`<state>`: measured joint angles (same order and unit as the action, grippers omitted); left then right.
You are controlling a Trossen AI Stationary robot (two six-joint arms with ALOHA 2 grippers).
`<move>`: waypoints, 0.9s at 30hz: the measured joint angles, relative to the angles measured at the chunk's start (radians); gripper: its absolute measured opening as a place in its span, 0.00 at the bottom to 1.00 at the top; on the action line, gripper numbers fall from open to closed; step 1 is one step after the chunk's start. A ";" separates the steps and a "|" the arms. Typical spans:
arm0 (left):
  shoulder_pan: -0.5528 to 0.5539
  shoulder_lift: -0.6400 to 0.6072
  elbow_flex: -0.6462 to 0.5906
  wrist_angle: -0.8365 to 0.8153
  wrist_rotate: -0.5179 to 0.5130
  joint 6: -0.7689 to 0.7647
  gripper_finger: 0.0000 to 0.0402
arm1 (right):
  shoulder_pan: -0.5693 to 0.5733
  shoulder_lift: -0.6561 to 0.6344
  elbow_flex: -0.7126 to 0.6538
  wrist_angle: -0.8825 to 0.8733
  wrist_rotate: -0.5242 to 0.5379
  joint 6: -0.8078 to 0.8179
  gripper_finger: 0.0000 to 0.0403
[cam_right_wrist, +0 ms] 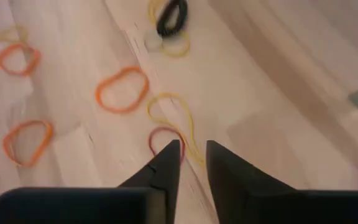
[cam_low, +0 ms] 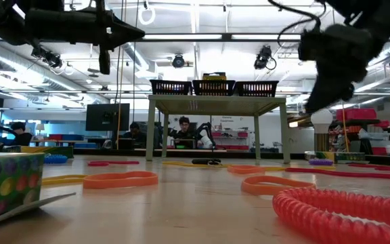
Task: Pick & Place Office Desk Supplies
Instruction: Put the orange rubberband into the left black bin on the shelf
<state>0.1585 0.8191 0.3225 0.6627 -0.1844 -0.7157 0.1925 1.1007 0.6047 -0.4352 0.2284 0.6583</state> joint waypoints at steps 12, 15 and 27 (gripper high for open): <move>0.000 0.127 0.000 0.012 0.144 -0.091 0.01 | -0.035 0.088 -0.027 0.160 -0.081 -0.084 0.32; -0.007 0.178 0.014 -0.004 0.159 -0.094 0.02 | -0.039 0.166 -0.027 0.268 -0.098 -0.029 0.32; -0.119 0.120 0.037 -0.095 0.219 0.279 0.01 | -0.020 0.525 0.196 0.292 -0.101 -0.014 0.32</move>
<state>0.0397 0.9386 0.3599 0.5680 0.0348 -0.4370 0.1722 1.6253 0.8007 -0.1435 0.1274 0.6444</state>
